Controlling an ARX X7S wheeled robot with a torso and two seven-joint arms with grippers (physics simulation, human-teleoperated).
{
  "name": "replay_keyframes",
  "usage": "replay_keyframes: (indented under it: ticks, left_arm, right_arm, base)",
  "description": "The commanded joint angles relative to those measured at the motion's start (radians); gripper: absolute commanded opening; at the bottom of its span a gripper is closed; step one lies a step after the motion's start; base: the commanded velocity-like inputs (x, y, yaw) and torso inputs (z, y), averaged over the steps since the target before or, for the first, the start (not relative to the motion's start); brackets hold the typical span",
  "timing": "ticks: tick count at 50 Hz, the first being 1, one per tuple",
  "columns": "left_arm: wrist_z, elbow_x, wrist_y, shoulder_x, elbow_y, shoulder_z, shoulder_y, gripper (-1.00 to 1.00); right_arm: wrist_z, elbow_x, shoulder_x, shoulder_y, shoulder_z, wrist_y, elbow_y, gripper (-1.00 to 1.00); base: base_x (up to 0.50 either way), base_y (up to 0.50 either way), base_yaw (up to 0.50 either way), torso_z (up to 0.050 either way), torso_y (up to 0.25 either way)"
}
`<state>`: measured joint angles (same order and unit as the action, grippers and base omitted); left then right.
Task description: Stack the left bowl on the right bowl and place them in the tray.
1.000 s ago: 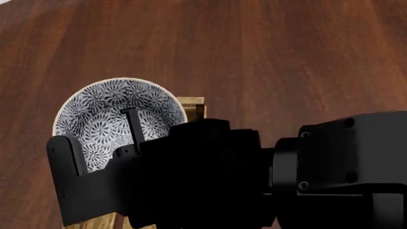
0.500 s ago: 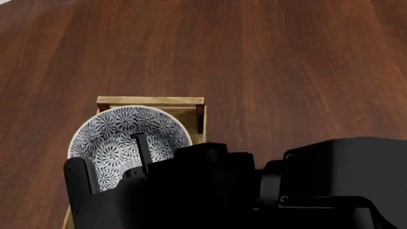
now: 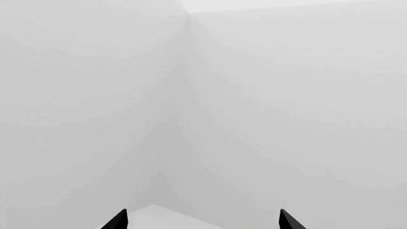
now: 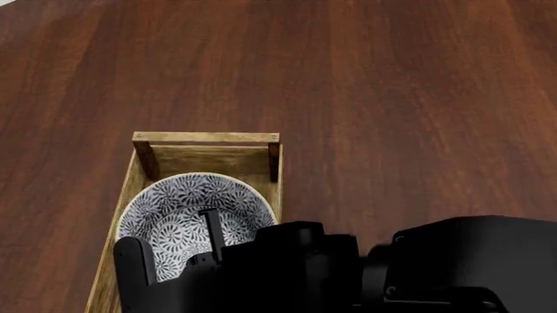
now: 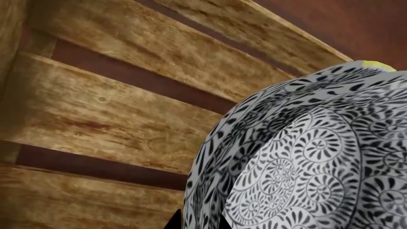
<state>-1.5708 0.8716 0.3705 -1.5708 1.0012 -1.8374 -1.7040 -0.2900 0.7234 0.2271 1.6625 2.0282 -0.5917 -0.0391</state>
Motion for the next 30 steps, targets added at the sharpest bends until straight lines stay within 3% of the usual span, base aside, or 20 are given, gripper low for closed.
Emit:
replay_keyframes:
  ticks: [1,28,29,30]
  left_arm:
    - [0.000,0.008,-0.009,0.000,0.001,0.008,0.004,1.00]
    - [0.000,-0.006,0.003,0.000,0.002,0.013,0.025,1.00]
    - [0.000,-0.008,0.004,0.000,0.002,0.013,0.027,1.00]
    - [0.000,-0.010,0.005,0.000,0.003,0.012,0.028,1.00]
  right_arm:
    - [-0.004,-0.053,-0.003,-0.036,0.004,0.027,-0.031,-1.00]
    - [-0.038,-0.060,-0.028,-0.089,0.005,0.046,-0.086,-1.00]
    - [-0.040,-0.058,-0.027,-0.087,0.006,0.041,-0.083,1.00]
    - [-0.037,-0.060,-0.025,-0.086,0.006,0.040,-0.081,1.00]
  base:
    - [0.00,0.00,0.00,0.000,0.000]
    - [0.00,0.00,0.00,0.000,0.000]
    - [0.00,0.00,0.00,0.000,0.000]
    - [0.00,0.00,0.00,0.000,0.000]
